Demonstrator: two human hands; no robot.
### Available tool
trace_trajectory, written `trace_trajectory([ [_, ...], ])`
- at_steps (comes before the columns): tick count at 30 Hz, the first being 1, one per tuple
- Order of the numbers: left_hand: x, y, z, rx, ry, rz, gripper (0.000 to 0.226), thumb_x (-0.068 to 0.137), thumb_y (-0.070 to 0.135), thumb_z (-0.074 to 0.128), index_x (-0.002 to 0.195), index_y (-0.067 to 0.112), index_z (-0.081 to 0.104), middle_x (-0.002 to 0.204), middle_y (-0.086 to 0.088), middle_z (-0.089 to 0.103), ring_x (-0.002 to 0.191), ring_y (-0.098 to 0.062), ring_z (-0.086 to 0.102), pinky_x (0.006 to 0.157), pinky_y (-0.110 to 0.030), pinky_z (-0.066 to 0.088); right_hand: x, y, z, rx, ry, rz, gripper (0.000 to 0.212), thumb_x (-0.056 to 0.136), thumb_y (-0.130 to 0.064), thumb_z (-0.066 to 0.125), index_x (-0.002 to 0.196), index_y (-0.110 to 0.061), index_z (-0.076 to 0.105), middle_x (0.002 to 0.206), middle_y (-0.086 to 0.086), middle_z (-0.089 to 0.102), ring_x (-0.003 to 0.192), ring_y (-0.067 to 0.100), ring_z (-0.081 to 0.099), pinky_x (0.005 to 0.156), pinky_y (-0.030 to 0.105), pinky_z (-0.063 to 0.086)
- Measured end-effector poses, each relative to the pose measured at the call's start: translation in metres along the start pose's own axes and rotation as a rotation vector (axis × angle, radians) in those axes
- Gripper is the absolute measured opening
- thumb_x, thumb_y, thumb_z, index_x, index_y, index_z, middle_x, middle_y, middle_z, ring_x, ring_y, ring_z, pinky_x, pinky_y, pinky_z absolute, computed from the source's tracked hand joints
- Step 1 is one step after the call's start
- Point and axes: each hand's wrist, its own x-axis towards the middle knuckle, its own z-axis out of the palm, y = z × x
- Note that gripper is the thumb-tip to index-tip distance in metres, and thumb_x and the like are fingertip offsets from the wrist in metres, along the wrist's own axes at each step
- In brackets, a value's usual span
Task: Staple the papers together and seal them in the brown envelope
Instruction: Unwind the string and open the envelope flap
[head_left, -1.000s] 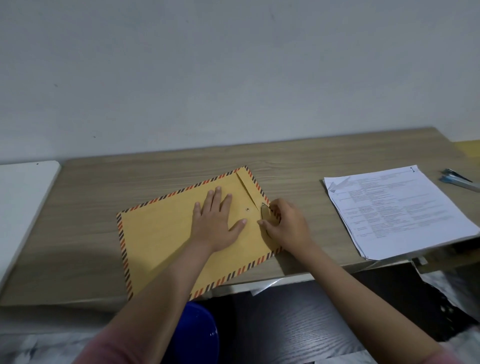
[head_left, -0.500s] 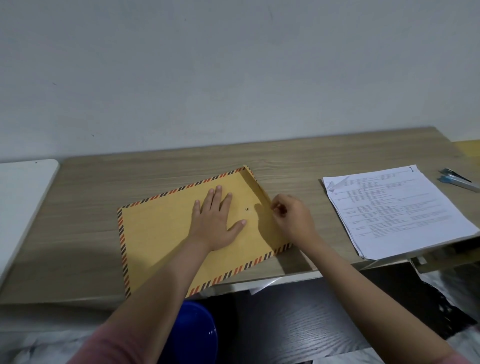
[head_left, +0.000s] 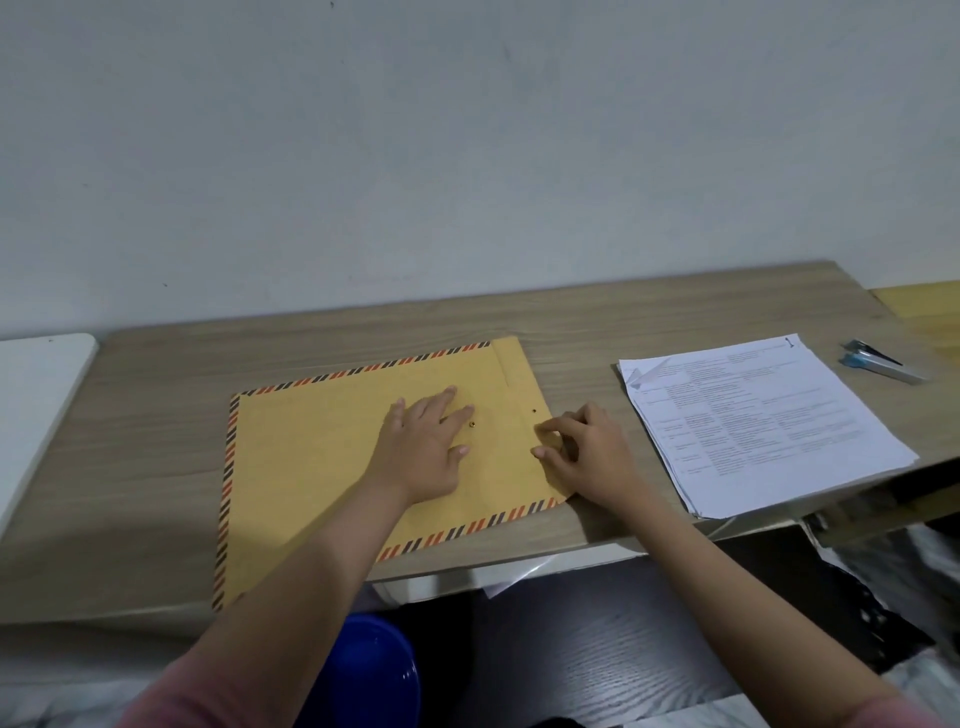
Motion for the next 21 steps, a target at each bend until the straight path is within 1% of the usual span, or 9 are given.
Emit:
trace_trajectory([
  [2,0.004,0.017,-0.003,-0.053,-0.030,0.056,0.067,0.082,0.018,0.049,0.145,0.031,0.029,0.155,0.004,0.025,0.138,-0.019,0.027,0.114,-0.044,0.024,-0.001,0.005,-0.004,-0.011,-0.016,-0.020,0.042,0.075,-0.057,0.061,0.109,-0.033,0.065,0.089,-0.003,0.049,0.088,0.017,0.046,0.082,0.037,0.043],
  [4,0.010,0.032,-0.002,-0.108,-0.031,0.026,0.071,0.078,0.015,0.048,0.145,0.030,0.030,0.149,0.005,0.034,0.134,-0.019,0.032,0.110,-0.040,0.032,-0.002,0.010,-0.011,-0.045,-0.055,-0.041,0.044,0.078,-0.058,0.060,0.114,-0.035,0.063,0.092,-0.003,0.047,0.089,0.014,0.041,0.083,0.034,0.040],
  [5,0.014,0.038,-0.002,-0.130,0.002,-0.019,0.066,0.080,0.020,0.047,0.144,0.028,0.031,0.145,0.004,0.039,0.131,-0.020,0.036,0.108,-0.040,0.034,-0.003,0.013,-0.016,-0.062,-0.083,-0.055,0.044,0.079,-0.058,0.060,0.118,-0.036,0.061,0.093,-0.003,0.044,0.089,0.013,0.038,0.083,0.033,0.038],
  [7,0.023,0.053,0.000,-0.131,0.082,-0.138,0.058,0.085,0.041,0.043,0.140,0.023,0.035,0.134,0.000,0.046,0.122,-0.024,0.043,0.102,-0.042,0.038,-0.004,0.020,-0.022,-0.082,-0.138,-0.080,0.046,0.081,-0.057,0.058,0.123,-0.039,0.057,0.092,-0.004,0.040,0.091,0.013,0.036,0.084,0.032,0.035],
  [10,0.036,0.075,0.003,-0.115,0.086,-0.346,0.076,0.076,0.073,0.041,0.131,0.020,0.041,0.126,-0.004,0.045,0.115,-0.028,0.043,0.098,-0.045,0.039,-0.005,0.028,-0.030,-0.109,-0.206,-0.107,0.048,0.081,-0.058,0.057,0.126,-0.042,0.053,0.093,-0.004,0.038,0.095,0.017,0.037,0.087,0.032,0.035],
  [12,0.042,0.086,0.007,-0.090,0.081,-0.421,0.084,0.068,0.080,0.045,0.126,0.019,0.044,0.124,-0.005,0.044,0.114,-0.030,0.041,0.098,-0.047,0.037,-0.004,0.031,-0.034,-0.124,-0.240,-0.118,0.049,0.081,-0.058,0.057,0.127,-0.043,0.052,0.095,-0.004,0.038,0.100,0.019,0.039,0.083,0.030,0.031],
  [17,0.051,0.095,0.006,-0.153,0.105,-0.524,0.075,0.072,0.068,0.055,0.127,0.019,0.043,0.127,-0.006,0.043,0.119,-0.032,0.039,0.102,-0.050,0.036,-0.003,0.036,-0.036,-0.098,-0.255,-0.144,0.049,0.081,-0.057,0.058,0.128,-0.043,0.050,0.096,-0.006,0.035,0.104,0.022,0.039,0.083,0.030,0.029],
  [19,0.053,0.096,0.005,-0.185,0.108,-0.537,0.071,0.073,0.061,0.058,0.129,0.020,0.042,0.127,-0.005,0.044,0.119,-0.031,0.040,0.102,-0.048,0.037,-0.002,0.038,-0.035,-0.089,-0.253,-0.159,0.050,0.082,-0.057,0.057,0.129,-0.042,0.050,0.097,-0.006,0.034,0.104,0.021,0.038,0.081,0.029,0.026],
  [21,0.054,0.097,0.003,-0.203,0.129,-0.520,0.064,0.075,0.054,0.059,0.128,0.021,0.043,0.125,-0.004,0.048,0.115,-0.029,0.044,0.099,-0.044,0.041,-0.001,0.040,-0.034,-0.075,-0.246,-0.168,0.050,0.081,-0.057,0.058,0.128,-0.042,0.050,0.099,-0.004,0.038,0.104,0.021,0.038,0.082,0.029,0.028],
])
